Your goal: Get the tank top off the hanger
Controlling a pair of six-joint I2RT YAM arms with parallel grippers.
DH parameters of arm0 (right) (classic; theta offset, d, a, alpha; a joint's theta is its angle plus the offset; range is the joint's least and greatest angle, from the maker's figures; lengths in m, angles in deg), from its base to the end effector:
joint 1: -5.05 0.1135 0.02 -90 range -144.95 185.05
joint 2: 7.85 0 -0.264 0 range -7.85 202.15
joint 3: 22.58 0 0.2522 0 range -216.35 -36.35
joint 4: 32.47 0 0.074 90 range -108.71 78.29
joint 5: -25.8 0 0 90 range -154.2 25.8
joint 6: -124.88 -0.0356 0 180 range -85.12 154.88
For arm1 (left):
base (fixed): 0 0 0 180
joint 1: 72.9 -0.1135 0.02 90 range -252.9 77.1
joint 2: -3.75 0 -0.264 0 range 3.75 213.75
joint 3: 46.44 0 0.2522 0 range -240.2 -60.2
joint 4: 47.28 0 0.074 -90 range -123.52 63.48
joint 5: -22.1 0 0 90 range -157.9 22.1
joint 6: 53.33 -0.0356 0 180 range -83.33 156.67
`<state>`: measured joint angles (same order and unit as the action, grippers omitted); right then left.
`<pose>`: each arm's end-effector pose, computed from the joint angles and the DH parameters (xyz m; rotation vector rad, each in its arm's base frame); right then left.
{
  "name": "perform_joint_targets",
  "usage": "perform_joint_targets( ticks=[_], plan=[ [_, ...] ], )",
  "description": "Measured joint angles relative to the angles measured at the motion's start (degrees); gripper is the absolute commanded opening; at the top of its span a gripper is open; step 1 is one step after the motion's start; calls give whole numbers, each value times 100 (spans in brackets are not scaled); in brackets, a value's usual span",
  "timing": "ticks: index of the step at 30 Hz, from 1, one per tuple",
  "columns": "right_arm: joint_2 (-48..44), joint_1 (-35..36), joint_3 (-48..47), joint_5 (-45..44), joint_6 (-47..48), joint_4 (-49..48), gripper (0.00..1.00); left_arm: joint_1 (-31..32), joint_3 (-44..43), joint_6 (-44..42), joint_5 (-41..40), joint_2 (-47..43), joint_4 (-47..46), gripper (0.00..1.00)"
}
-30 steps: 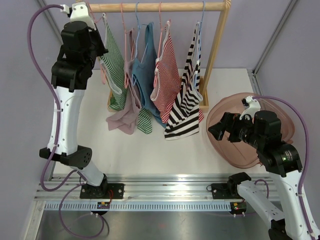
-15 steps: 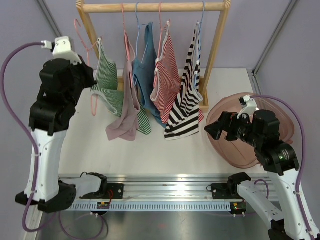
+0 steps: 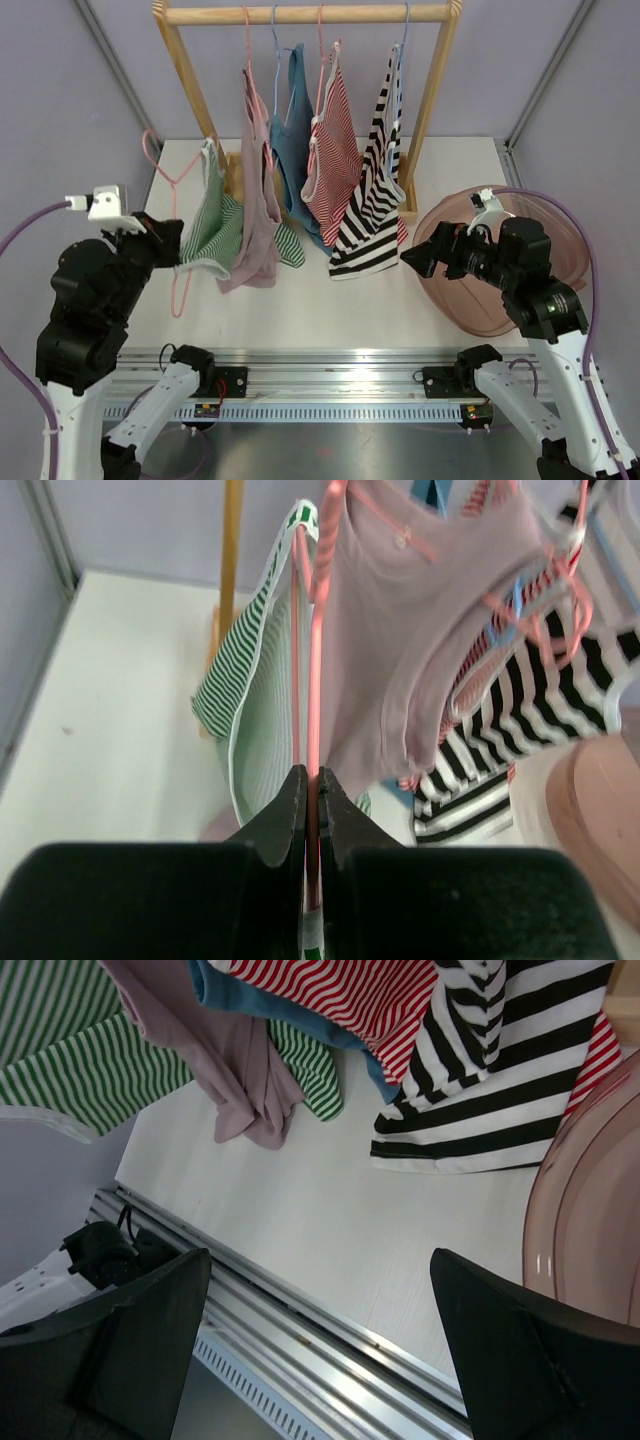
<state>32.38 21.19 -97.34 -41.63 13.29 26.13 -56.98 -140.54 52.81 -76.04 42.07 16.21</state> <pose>0.1151 0.0475 0.3834 -0.1661 2.0429 0.8101 0.0619 -0.0124 0.4711 -0.1096 1.7093 -0.2956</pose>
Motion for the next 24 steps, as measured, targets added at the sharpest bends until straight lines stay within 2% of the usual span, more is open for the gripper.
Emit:
perform_joint_targets(
  ticks=[7,16,20,24],
  plan=[
    [122,0,940,719,-566,-1001,99,0,1366,151,850,-942,560,0],
    [837,155,2380,1484,-2059,-3237,99,-2,2645,350,2828,-1353,575,0],
    [1187,745,2479,1401,-2446,-4083,99,-2,2929,474,3528,-1366,544,0],
    [1729,1703,2328,1060,-2579,-4719,99,-2,2876,529,4035,-1567,448,0]
  ],
)
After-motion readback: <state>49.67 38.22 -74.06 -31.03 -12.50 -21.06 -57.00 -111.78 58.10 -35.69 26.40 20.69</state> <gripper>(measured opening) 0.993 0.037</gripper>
